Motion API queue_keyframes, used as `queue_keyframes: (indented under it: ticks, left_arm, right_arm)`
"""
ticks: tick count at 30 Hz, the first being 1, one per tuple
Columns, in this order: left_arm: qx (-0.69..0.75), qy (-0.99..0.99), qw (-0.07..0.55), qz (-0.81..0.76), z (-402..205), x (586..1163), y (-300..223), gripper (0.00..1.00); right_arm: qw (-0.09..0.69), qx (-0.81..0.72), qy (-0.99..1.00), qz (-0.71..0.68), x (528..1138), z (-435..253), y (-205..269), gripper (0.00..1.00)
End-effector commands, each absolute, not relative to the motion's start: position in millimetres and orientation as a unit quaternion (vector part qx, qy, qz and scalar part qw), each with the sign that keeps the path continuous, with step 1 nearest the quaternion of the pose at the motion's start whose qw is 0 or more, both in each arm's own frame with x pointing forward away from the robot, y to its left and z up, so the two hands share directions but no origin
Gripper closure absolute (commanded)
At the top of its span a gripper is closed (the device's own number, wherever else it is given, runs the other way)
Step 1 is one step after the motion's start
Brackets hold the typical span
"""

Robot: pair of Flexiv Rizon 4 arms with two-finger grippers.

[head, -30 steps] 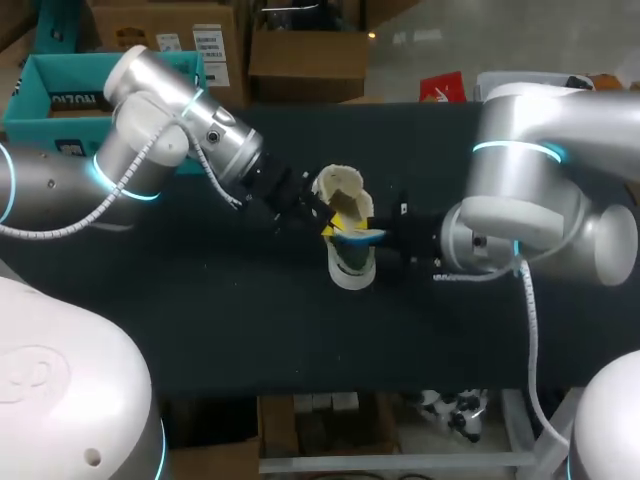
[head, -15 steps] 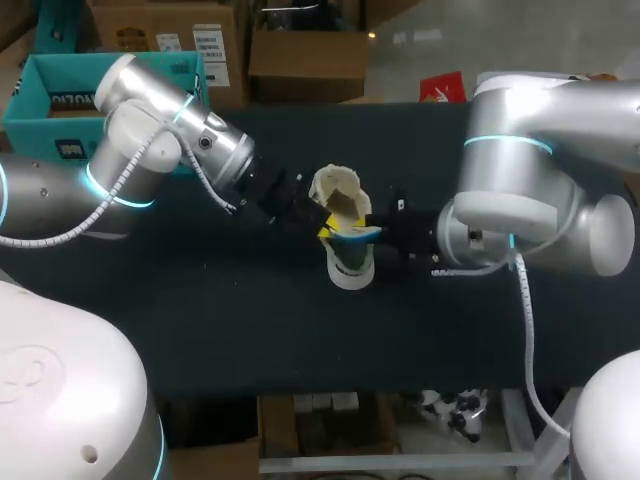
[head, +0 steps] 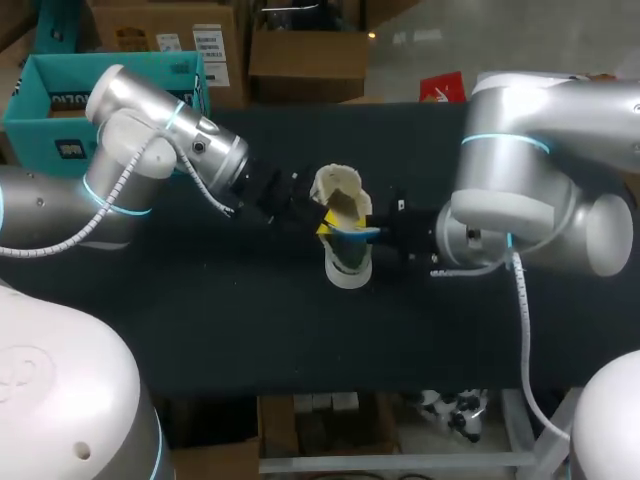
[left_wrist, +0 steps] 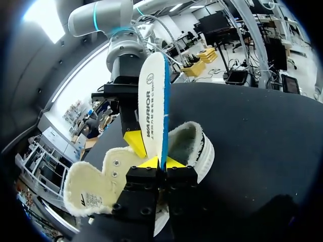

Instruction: Open the shoe tongue, take the insole out of the shoe, put the insole back into the shoe, and pack the shoe into the shoebox

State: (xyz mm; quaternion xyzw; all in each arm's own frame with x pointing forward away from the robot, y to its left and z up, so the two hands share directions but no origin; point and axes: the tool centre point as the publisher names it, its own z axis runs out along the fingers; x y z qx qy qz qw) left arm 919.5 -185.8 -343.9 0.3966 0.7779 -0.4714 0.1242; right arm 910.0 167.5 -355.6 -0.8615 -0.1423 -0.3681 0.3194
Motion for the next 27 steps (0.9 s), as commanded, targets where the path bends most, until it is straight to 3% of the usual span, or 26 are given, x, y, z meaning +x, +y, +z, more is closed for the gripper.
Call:
queue_keyframes:
  ticks: [1,8,10,11,13,17,21,26,27]
  left_arm:
    - [0.397,0.777,0.121,-0.474,-347.0,922.8,-187.4,1.0]
    - [0.4,0.775,0.114,-0.475,-345.5,923.0,-188.6,1.0]
    - [0.401,0.775,0.112,-0.475,-345.5,922.2,-189.6,0.82]
    - [0.402,0.775,0.111,-0.474,-345.4,921.6,-190.3,0.6]
    - [0.403,0.775,0.11,-0.474,-345.1,921.2,-190.8,0.42]
    - [0.405,0.774,0.109,-0.474,-344.8,921.0,-191.2,0.42]
    - [0.407,0.77,0.111,-0.478,-343.3,919.7,-191.0,0.16]
    - [0.418,0.76,0.118,-0.483,-339.9,908.5,-189.0,0.25]
    - [0.42,0.759,0.12,-0.483,-339.4,906.3,-189.0,0.35]
  right_arm:
    - [0.32,-0.857,-0.137,-0.379,909.6,-362.6,169.6,1.0]
    - [0.321,-0.858,-0.134,-0.377,908.3,-361.5,169.5,1.0]
    - [0.323,-0.858,-0.134,-0.377,908.4,-362.4,169.1,1.0]
    - [0.323,-0.858,-0.134,-0.377,908.5,-362.6,169.0,1.0]
    - [0.324,-0.857,-0.134,-0.377,908.8,-362.9,168.8,1.0]
    - [0.325,-0.857,-0.134,-0.377,909.1,-363.1,168.7,1.0]
    - [0.324,-0.858,-0.132,-0.377,909.0,-363.3,168.6,1.0]
    - [0.322,-0.858,-0.126,-0.378,908.5,-363.0,166.4,1.0]
    - [0.322,-0.859,-0.126,-0.378,908.5,-363.1,166.1,1.0]
